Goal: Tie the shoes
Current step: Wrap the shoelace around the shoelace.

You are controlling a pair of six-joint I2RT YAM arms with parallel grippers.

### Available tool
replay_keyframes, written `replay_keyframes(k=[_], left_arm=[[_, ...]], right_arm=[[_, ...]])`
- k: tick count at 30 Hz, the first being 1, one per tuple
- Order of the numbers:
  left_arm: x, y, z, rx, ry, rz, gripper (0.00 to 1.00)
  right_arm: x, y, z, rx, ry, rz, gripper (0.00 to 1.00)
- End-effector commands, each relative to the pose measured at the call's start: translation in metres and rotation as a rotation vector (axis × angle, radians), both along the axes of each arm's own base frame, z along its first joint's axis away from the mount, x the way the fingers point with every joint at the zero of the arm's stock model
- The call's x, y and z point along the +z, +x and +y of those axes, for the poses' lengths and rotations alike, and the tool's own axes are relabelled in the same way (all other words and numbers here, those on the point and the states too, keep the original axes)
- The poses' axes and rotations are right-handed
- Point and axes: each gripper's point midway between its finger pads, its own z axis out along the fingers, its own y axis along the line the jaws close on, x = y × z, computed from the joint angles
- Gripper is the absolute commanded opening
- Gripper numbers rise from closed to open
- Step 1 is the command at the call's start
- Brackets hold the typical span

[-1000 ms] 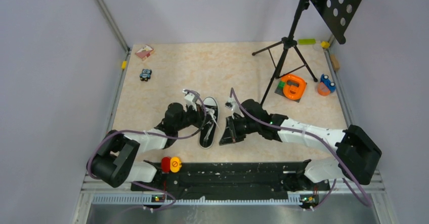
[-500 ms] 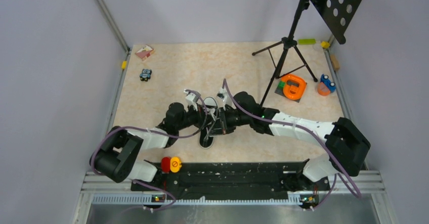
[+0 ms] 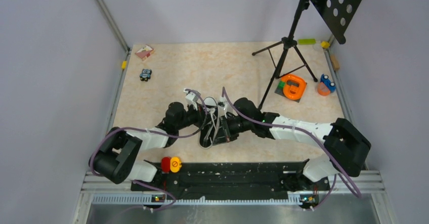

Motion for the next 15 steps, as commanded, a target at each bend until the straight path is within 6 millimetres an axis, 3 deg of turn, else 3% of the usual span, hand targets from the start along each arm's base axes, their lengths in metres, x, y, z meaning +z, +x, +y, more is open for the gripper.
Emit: replay_keyframes(k=[1, 11, 15], left_arm=[[0.022, 0.014, -0.004, 0.016, -0.034, -0.077, 0.00], [0.020, 0.013, -0.001, 0.022, -0.017, -0.076, 0.00], [0.019, 0.011, -0.002, 0.013, -0.015, -0.071, 0.00]], right_arm=[[0.024, -0.003, 0.003, 0.028, 0.070, -0.075, 0.00], [-0.010, 0.001, -0.011, -0.026, -0.025, -0.076, 0.00], [-0.017, 0.010, -0.013, -0.071, -0.053, -0.092, 0.18]])
